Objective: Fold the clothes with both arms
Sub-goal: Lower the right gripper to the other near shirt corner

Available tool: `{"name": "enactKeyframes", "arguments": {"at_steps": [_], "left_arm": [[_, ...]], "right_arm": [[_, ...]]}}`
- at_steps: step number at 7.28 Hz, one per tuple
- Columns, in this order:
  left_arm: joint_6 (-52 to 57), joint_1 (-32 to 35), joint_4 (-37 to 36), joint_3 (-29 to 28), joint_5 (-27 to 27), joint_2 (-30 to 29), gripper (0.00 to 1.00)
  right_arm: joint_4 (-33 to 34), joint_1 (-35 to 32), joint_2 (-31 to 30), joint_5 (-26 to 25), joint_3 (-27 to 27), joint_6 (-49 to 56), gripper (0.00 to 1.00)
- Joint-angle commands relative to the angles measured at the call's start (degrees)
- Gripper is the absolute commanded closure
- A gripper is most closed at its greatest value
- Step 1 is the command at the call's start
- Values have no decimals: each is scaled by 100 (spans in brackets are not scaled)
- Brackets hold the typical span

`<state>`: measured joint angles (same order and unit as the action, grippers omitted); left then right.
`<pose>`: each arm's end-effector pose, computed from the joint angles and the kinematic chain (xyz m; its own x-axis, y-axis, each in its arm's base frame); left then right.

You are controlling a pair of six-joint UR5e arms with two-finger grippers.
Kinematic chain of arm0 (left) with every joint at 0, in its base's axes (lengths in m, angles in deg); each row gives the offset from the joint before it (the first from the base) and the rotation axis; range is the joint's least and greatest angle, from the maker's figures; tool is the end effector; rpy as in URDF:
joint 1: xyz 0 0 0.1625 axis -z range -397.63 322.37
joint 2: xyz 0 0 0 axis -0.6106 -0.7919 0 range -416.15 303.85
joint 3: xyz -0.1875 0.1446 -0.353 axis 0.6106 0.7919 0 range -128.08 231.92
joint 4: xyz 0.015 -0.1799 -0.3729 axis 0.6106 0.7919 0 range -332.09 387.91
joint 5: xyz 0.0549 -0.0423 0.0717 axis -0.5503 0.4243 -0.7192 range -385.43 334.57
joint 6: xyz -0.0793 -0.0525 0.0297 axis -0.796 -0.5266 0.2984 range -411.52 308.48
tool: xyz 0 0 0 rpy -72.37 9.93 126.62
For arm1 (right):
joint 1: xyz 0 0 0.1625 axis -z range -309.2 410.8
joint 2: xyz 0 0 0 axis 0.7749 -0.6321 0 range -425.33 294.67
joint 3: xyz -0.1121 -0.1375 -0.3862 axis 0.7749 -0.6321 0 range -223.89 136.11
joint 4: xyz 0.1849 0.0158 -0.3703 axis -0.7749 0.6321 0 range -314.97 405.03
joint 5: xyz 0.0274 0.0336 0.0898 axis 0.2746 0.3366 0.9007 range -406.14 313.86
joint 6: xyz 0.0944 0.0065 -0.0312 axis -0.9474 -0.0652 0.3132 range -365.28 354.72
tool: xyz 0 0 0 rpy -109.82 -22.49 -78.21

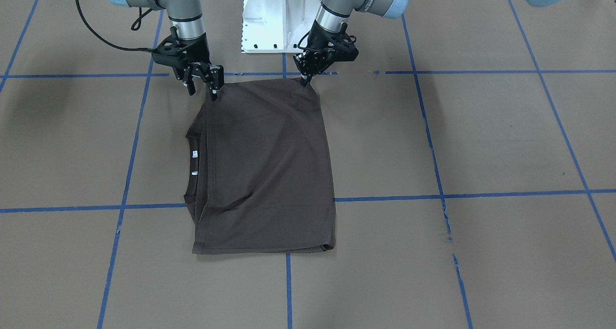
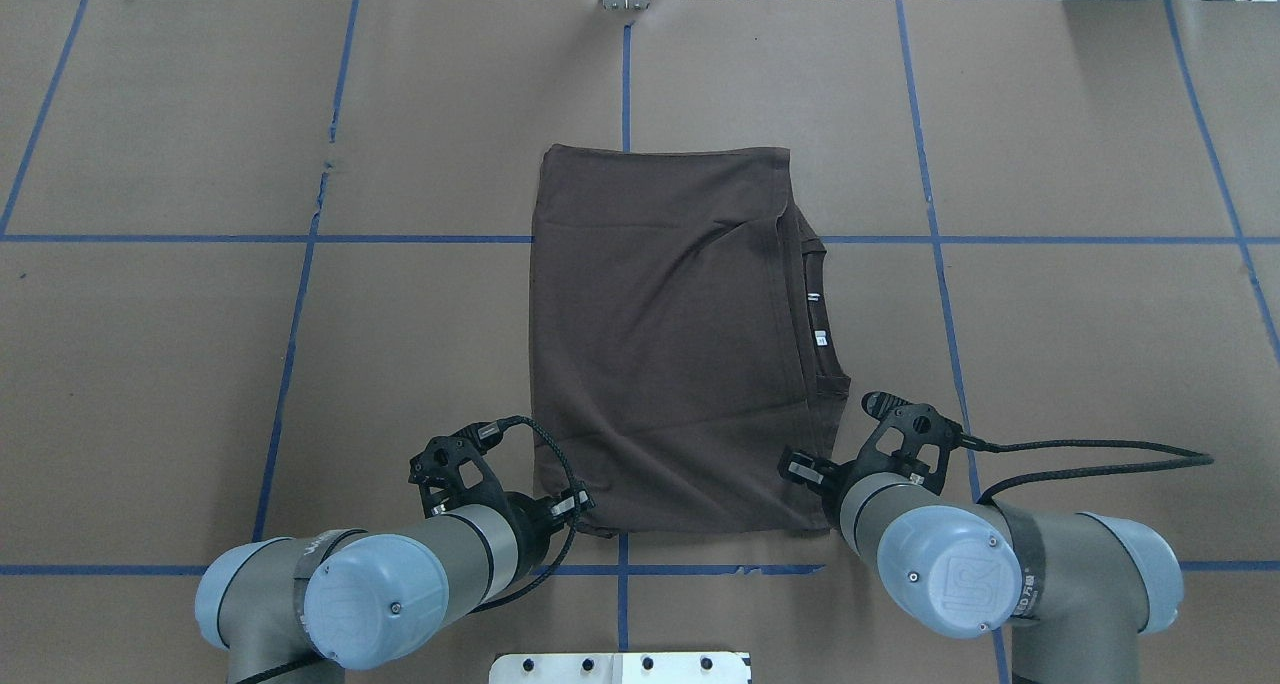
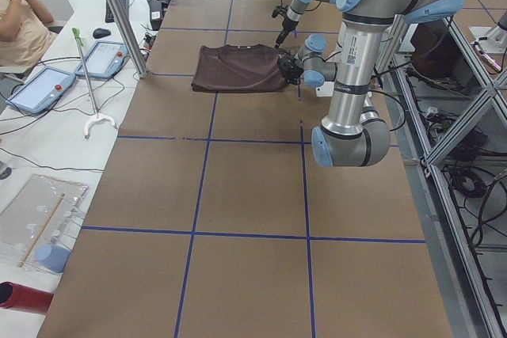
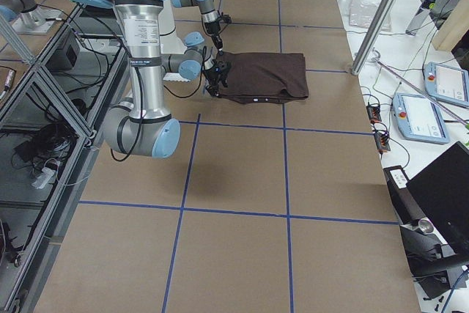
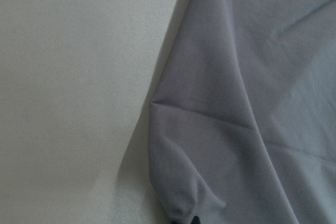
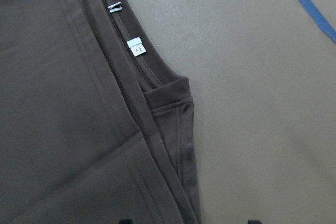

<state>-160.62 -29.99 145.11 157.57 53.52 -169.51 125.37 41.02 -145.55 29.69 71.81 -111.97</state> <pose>0.5774 -0.2313 0.2540 0.2782 -0.3614 -0.8899 0.4184 0.8796 -0.2264 -0.4959 -0.2455 0.3512 0.5693 0.3807 0.7287 -0.5212 0.8526 -0.0382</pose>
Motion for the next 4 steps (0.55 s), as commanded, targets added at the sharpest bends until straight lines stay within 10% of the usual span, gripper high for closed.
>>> {"name": "enactKeyframes", "arguments": {"at_steps": [1,4], "left_arm": [[3,-9,-4,9,-46,7,100],[-5,0,-4,0,-46,25,100]], "right_arm": [[9,81,112,-103,-213,0,31],[9,134,121,-191,-232,0,46]]}}
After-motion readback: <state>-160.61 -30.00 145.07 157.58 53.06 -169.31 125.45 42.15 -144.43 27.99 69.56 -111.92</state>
